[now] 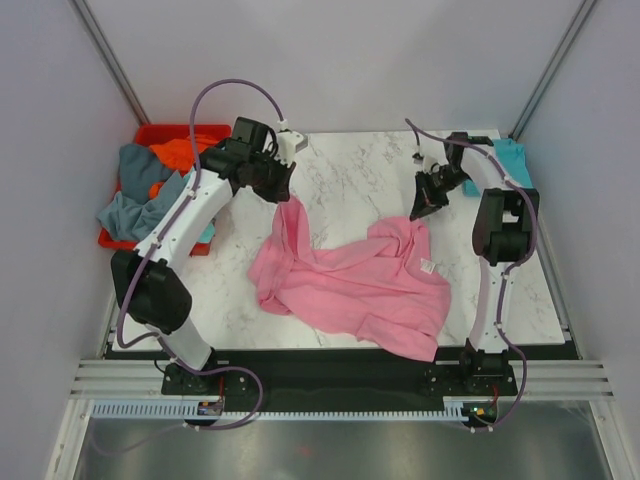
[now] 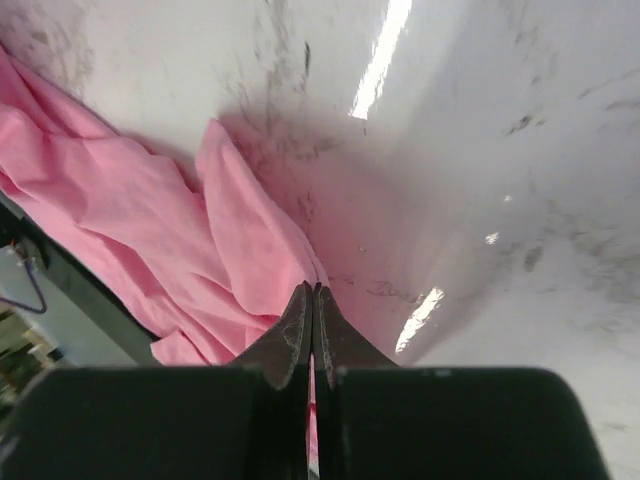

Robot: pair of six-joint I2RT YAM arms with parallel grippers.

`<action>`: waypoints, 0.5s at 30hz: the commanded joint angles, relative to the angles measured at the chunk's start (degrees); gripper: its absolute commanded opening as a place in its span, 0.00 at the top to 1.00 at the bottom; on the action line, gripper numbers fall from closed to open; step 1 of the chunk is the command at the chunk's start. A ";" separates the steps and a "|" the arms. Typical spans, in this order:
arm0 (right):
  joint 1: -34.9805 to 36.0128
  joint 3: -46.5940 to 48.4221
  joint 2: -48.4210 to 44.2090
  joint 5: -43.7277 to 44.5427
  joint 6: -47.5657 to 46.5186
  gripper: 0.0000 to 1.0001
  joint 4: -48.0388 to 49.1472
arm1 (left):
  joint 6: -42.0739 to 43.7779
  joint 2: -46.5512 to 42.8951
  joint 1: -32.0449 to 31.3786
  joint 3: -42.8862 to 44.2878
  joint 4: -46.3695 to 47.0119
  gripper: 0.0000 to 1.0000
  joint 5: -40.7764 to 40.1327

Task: Fold and stack the t-shirts
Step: Flatten the tshirt out

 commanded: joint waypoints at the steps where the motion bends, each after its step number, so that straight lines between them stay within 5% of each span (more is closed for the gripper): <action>1: -0.17 10.08 -8.11 2.12 -1.40 1.00 1.47 | -0.22 -1.13 0.38 6.70 2.54 0.98 -0.51; 5: -1.04 14.68 -11.89 3.97 -1.31 1.00 3.23 | -0.13 1.42 0.38 14.63 2.80 0.98 -1.22; 9: -1.22 9.60 -21.01 3.54 -2.10 1.00 1.48 | -1.19 2.21 0.38 18.33 2.80 0.98 1.06; 15: -0.44 -14.79 -34.90 -0.15 -2.90 1.00 -4.50 | -2.51 1.16 0.38 16.58 2.54 0.98 4.31</action>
